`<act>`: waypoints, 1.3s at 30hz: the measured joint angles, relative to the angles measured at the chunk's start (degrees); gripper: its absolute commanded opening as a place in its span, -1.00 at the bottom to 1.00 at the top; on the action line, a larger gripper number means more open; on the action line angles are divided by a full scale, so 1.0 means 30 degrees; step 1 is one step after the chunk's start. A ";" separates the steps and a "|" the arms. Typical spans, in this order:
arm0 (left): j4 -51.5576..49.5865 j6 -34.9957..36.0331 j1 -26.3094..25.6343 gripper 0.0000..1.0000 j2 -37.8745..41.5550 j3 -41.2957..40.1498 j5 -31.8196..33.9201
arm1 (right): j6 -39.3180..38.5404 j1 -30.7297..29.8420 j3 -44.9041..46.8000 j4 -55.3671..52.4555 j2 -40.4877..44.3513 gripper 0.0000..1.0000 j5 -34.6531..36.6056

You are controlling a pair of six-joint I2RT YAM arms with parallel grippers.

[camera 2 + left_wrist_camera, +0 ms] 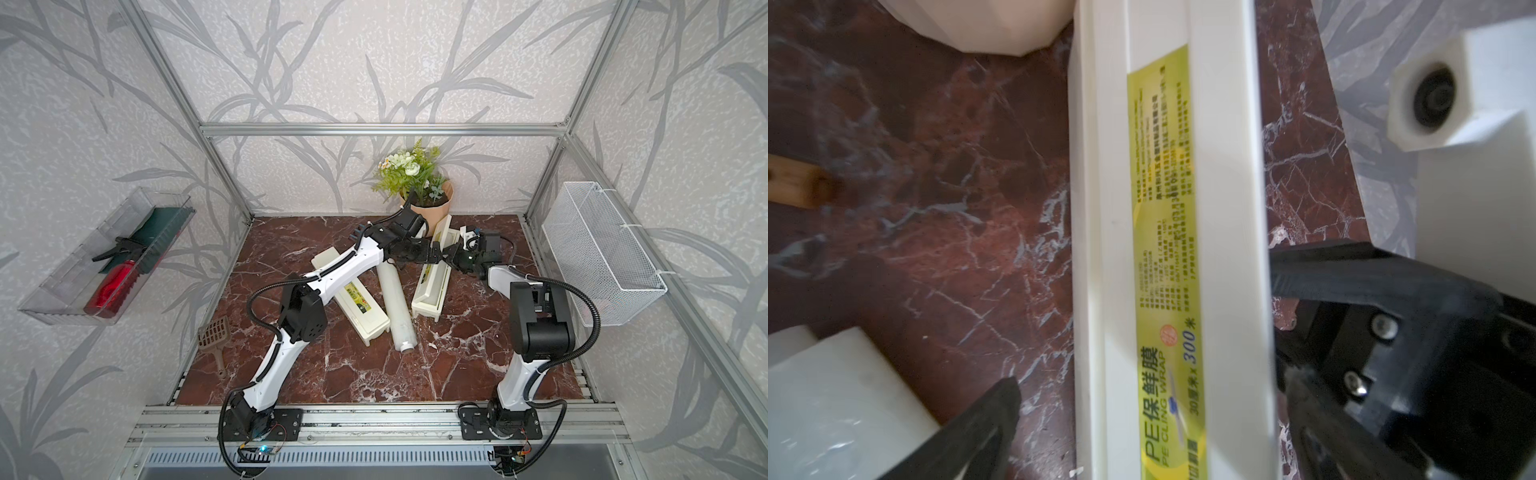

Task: Put plastic wrap rolls into dispensers
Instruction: Open the lid of the plastic wrap cutting box.

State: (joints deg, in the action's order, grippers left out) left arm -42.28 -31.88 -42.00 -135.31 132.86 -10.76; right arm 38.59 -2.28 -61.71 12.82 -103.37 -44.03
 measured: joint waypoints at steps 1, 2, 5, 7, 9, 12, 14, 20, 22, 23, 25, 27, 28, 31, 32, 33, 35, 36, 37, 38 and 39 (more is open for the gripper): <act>0.0109 0.0255 0.0087 0.99 0.0474 -0.0379 0.0248 | -0.0233 -0.0219 -0.0466 -0.0284 -0.0036 -0.64 0.0015; 0.0197 0.0517 0.0182 0.98 0.1005 -0.0765 0.0590 | -0.0415 -0.0437 -0.0940 -0.0525 -0.0117 -0.65 0.0036; 0.0313 0.1428 0.0459 0.94 0.2419 -0.1836 0.1464 | -0.0750 -0.0823 -0.1668 -0.1064 -0.0430 -0.65 0.0189; 0.0321 0.2040 0.0670 0.89 0.3104 -0.2331 0.1974 | -0.0969 -0.0933 -0.1698 -0.1435 -0.0561 -0.65 0.0299; 0.0335 0.2521 0.0838 0.84 0.3599 -0.2892 0.2295 | -0.1297 -0.0976 -0.1719 -0.2091 -0.0612 -0.65 0.0488; 0.0321 0.3009 0.1064 0.80 0.3934 -0.3781 0.2579 | -0.2011 -0.0976 -0.2047 -0.3534 -0.0605 -0.61 0.0962; 0.0284 0.3191 0.1217 0.79 0.3927 -0.4320 0.2645 | -0.2667 -0.0969 -0.2200 -0.4539 -0.0379 -0.52 0.1654; 0.0087 0.3220 0.1515 0.78 0.3920 -0.5064 0.2616 | -0.4386 -0.0969 -0.2142 -0.7650 0.1872 -0.19 0.3730; 0.0095 0.3133 0.1632 0.78 0.3920 -0.5100 0.2484 | -0.4670 -0.0969 -0.1931 -0.7883 0.2710 -0.18 0.4189; 0.0095 0.3111 0.1719 0.78 0.3920 -0.5122 0.2404 | -0.4772 -0.0976 -0.1865 -0.7934 0.2973 -0.17 0.4335; 0.0095 0.3089 0.1945 0.78 0.3927 -0.5217 0.2324 | -0.4881 -0.0976 -0.1865 -0.7919 0.2994 -0.16 0.4568; 0.0175 0.3082 0.2215 0.78 0.3971 -0.5530 0.2288 | -0.4881 -0.1071 -0.1887 -0.7927 0.2594 -0.17 0.4699; 0.0189 0.3075 0.2339 0.78 0.4044 -0.5807 0.2288 | -0.4881 -0.1129 -0.1982 -0.7941 0.2222 -0.17 0.4743; 0.0270 0.3067 0.2586 0.78 0.4539 -0.6951 0.2448 | -0.4874 -0.1559 -0.2441 -0.7978 0.0976 -0.17 0.4932; 0.0350 0.3053 0.2696 0.78 0.4881 -0.7504 0.2565 | -0.4874 -0.1741 -0.2572 -0.8036 0.0692 -0.17 0.5034; 0.0415 0.3053 0.2798 0.78 0.5326 -0.8102 0.2681 | -0.4867 -0.1858 -0.2703 -0.8225 0.0525 -0.16 0.5195; 0.0729 0.3060 0.2936 0.78 0.6280 -0.9296 0.2980 | -0.4903 -0.2084 -0.3016 -0.8830 0.0430 -0.14 0.5654; 0.0969 0.3067 0.2980 0.78 0.6863 -0.9959 0.3155 | -0.4925 -0.2149 -0.3140 -0.9063 0.0459 -0.10 0.5945; 0.1158 0.3075 0.3002 0.78 0.7351 -1.0484 0.3293 | -0.4925 -0.2157 -0.3162 -0.9151 0.0539 -0.09 0.6222; 0.1348 0.3082 0.3031 0.78 0.7919 -1.1030 0.3453 | -0.4911 -0.2149 -0.3162 -0.9245 0.0619 -0.07 0.6528; 0.1537 0.3089 0.3060 0.78 0.8422 -1.1504 0.3585 | -0.4903 -0.2171 -0.3162 -0.9362 0.0707 -0.06 0.6768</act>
State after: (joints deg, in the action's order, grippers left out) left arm -37.67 -22.61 -32.82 -110.04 98.35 -0.01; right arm 23.88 -8.80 -71.20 -15.27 -101.25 -23.73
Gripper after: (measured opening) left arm 0.892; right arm 0.459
